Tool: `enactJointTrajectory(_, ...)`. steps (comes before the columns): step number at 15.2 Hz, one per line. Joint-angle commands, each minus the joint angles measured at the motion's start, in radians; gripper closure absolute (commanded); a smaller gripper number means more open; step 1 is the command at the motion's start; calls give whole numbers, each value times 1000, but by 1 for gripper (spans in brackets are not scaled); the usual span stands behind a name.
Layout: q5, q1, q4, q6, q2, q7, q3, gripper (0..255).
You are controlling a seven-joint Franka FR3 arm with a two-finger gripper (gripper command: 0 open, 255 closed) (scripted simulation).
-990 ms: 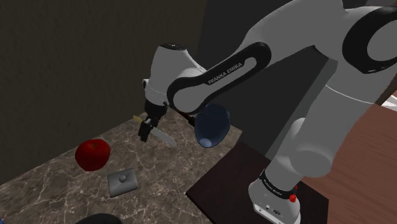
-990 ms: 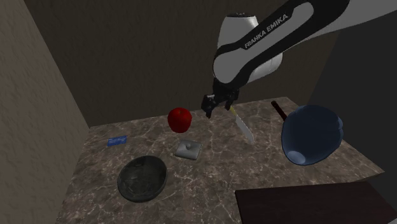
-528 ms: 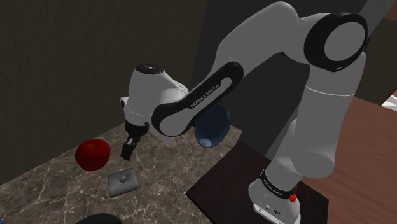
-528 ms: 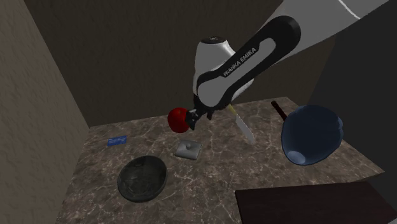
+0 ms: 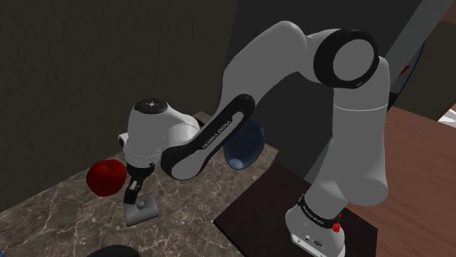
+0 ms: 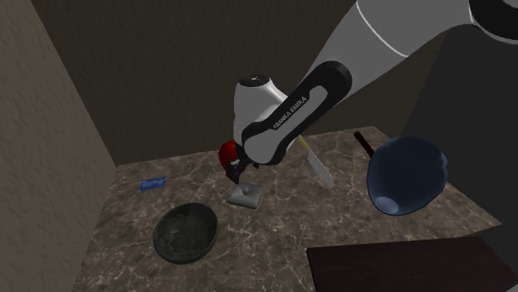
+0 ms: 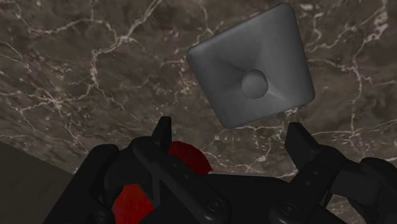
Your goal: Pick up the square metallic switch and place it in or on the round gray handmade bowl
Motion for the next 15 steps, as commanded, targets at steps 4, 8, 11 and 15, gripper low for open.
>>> enactJointTrajectory(4,-32,20,20,37,57,21,-28,0)
enactJointTrajectory(8,-32,21,20,37,57,21,-28,0)
enactJointTrajectory(11,-32,21,20,36,57,21,-28,0)
enactJointTrajectory(15,-32,21,21,36,58,22,-28,255)
